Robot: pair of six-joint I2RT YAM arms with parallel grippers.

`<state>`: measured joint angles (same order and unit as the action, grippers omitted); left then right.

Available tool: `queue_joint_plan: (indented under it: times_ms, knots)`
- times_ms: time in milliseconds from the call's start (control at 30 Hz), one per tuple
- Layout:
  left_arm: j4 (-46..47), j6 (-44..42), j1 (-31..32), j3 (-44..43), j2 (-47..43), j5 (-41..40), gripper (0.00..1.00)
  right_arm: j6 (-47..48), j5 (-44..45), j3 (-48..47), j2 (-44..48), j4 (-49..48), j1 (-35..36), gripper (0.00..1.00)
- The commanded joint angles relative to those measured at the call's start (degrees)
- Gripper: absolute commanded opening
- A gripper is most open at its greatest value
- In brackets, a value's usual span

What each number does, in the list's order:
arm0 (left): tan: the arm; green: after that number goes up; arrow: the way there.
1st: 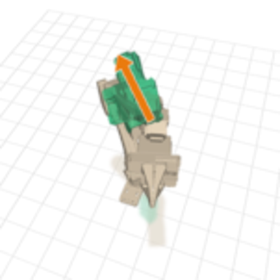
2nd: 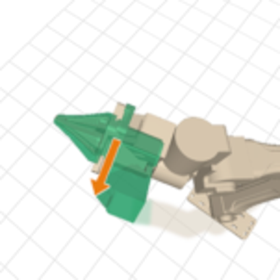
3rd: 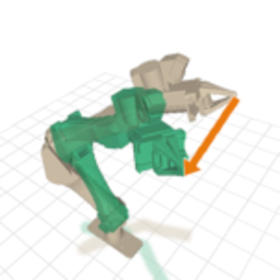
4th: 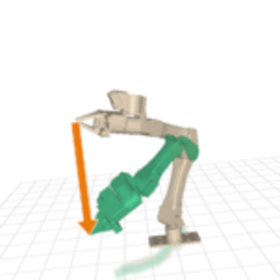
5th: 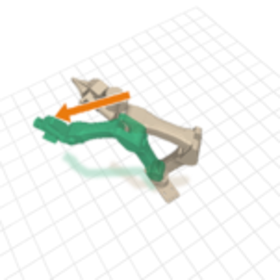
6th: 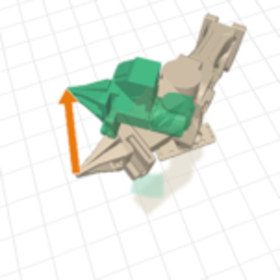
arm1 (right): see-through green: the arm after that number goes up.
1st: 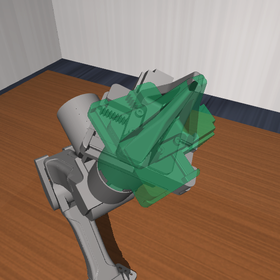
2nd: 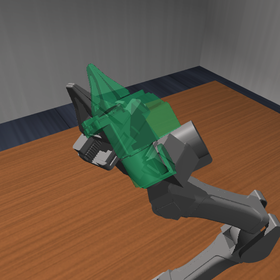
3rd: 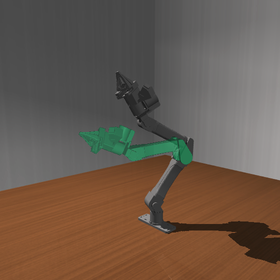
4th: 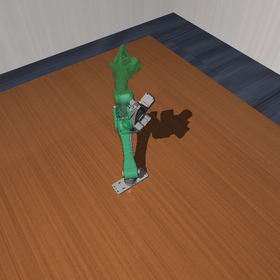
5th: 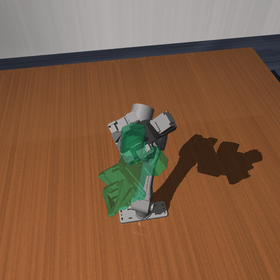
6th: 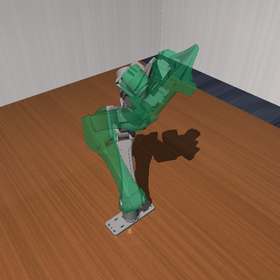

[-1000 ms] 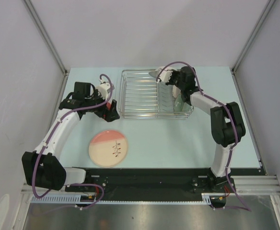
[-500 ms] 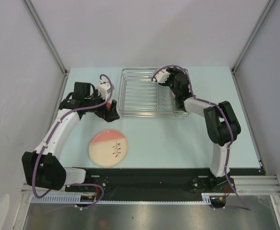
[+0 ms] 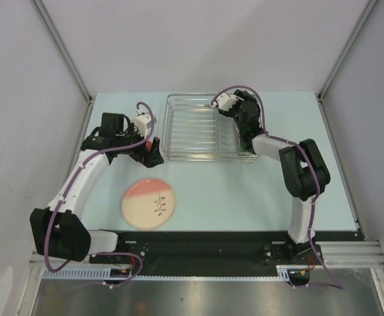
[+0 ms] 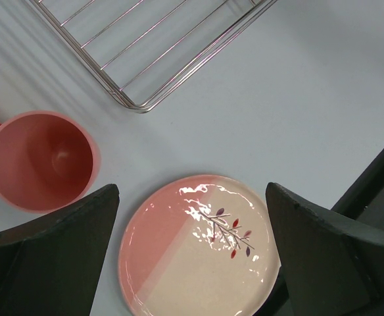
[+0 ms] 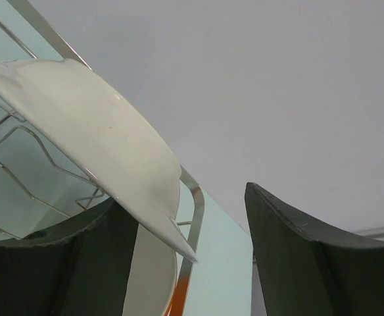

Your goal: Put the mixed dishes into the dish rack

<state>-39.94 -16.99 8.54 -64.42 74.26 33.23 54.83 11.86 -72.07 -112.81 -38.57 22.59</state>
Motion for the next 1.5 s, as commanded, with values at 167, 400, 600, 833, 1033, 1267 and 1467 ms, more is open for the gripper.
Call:
queue_joint_plan:
  times_ms: [167,400,600,833,1033,1267,1467]
  knots:
    - [1.1,-0.59,-0.45,-0.35,-0.61,1.22,1.0,-5.86,3.52,-3.24,3.13,-10.13,-1.58,0.74]
    - [1.18,-0.32,-0.45,-0.35,-0.52,1.66,1.0,-10.0,9.48,-9.13,0.76,-6.44,-1.67,0.76]
    - [1.45,-0.41,-0.45,0.44,-0.61,1.66,1.0,-14.05,14.95,-15.64,-1.79,0.86,-0.97,0.81]
    - [1.62,-0.41,-0.45,0.79,-0.78,1.57,1.0,-13.08,14.78,-14.42,-2.59,0.16,1.4,0.82]
    - [2.33,-0.23,-0.45,1.67,-1.05,1.75,1.0,-11.76,13.11,-14.06,-3.99,-0.55,4.48,0.8]
    - [2.33,-0.41,-0.45,1.93,-1.4,1.57,1.0,-11.06,13.63,-15.29,-5.4,-0.1,6.77,0.8]
    - [2.33,-0.58,-0.45,2.11,-1.84,1.22,1.0,-12.28,16.0,-11.35,-2.33,-0.81,6.59,0.8]
